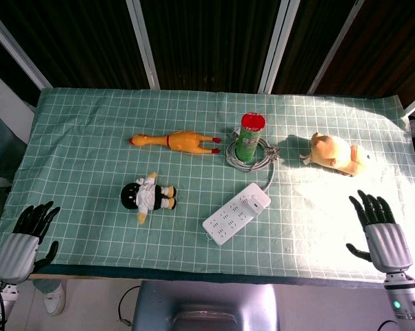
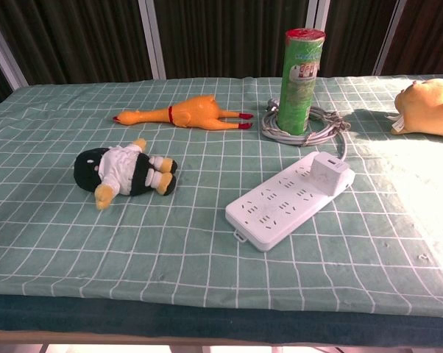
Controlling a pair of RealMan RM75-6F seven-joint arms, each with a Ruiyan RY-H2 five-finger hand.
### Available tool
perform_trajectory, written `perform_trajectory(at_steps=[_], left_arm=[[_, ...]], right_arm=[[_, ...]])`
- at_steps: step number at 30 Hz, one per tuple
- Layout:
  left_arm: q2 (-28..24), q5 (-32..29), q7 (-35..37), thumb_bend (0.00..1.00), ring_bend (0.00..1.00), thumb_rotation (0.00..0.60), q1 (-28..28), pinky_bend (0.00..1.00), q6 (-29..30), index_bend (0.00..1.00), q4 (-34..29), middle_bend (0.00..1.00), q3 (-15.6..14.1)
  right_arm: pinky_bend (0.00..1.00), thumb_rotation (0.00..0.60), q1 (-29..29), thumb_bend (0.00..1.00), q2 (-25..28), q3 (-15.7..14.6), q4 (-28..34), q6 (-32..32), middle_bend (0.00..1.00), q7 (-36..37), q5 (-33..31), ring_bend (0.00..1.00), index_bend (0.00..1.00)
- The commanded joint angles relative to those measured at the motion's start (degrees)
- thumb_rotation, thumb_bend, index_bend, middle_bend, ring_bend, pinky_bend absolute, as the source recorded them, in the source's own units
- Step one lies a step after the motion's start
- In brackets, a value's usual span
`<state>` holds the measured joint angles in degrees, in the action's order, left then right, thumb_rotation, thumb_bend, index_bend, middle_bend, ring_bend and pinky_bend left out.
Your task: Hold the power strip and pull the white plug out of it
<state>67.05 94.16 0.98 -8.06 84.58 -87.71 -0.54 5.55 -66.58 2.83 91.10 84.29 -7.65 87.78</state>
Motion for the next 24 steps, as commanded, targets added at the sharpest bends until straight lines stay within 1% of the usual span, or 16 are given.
perform_trajectory(at_steps=[1,5,7,8,9,11,12,15,20,24], left_arm=[[0.59,1.42,0.16,0.48,0.0,0.6,-0.92,0.04,-1.23,0.0,-0.08,0.0,-0.83],[3.73,5.49,2.3,0.48,0.0,0.6,-3.79,0.04,-2.88,0.0,2.1,0.0,-1.41],[5.51,7.06,2.6,0.49,0.0,0.6,-6.2,0.04,-5.26,0.0,2.85,0.0,-1.38],[6.12,7.4,2.75,0.51,0.0,0.6,-7.47,0.04,-6.92,0.0,2.56,0.0,-1.33],[6.81,7.8,3.08,0.56,0.0,0.6,-9.59,0.05,-9.78,0.0,1.64,0.0,-1.22],[7.88,8.26,3.17,0.66,0.0,0.6,-12.59,0.06,-13.6,0.0,0.46,0.0,-0.85],[8.58,8.34,3.03,0.68,0.0,0.6,-14.19,0.06,-15.69,0.0,-0.06,0.0,-0.53],[11.36,7.67,-0.01,0.68,0.0,0.6,-18.76,0.06,-21.55,0.0,-2.08,0.0,1.13],[15.96,5.15,-5.07,0.71,0.0,0.6,-22.51,0.06,-25.78,0.0,-3.74,0.0,3.61],[20.18,1.57,-7.88,0.76,0.0,0.6,-25.46,0.06,-29.49,0.0,-3.76,0.0,5.7]], right_arm=[[0.0,0.6,0.15,0.18,-0.11,-0.04,0.1,-0.23,0.0,-0.08,0.06,0.0,0.0],[0.0,0.6,0.87,0.18,-0.92,-0.42,-0.33,-1.35,0.0,-1.14,0.72,0.0,0.0],[0.0,0.6,1.63,0.18,-1.71,-0.47,-0.65,-2.22,0.0,-1.8,1.23,0.0,0.0],[0.0,0.6,2.06,0.18,-2.07,-0.5,-0.79,-2.78,0.0,-2.14,1.45,0.0,0.0],[0.0,0.6,2.69,0.18,-2.47,-0.52,-0.89,-3.83,0.0,-2.51,1.44,0.0,0.0],[0.0,0.6,3.88,0.18,-2.88,-0.32,-0.83,-5.89,0.0,-3.31,0.94,0.0,0.0],[0.0,0.6,4.59,0.18,-3.09,-0.13,-0.79,-6.96,0.0,-3.69,0.72,0.0,0.0],[0.0,0.6,7.28,0.18,-3.98,0.63,-0.76,-10.85,0.0,-4.85,-0.16,0.0,0.0],[0.0,0.6,11.07,0.18,-5.49,2.14,-0.97,-15.32,0.0,-6.27,-1.41,0.0,0.0],[0.0,0.6,14.04,0.18,-7.14,3.57,-1.96,-19.08,0.0,-6.46,-3.62,0.0,0.0]])
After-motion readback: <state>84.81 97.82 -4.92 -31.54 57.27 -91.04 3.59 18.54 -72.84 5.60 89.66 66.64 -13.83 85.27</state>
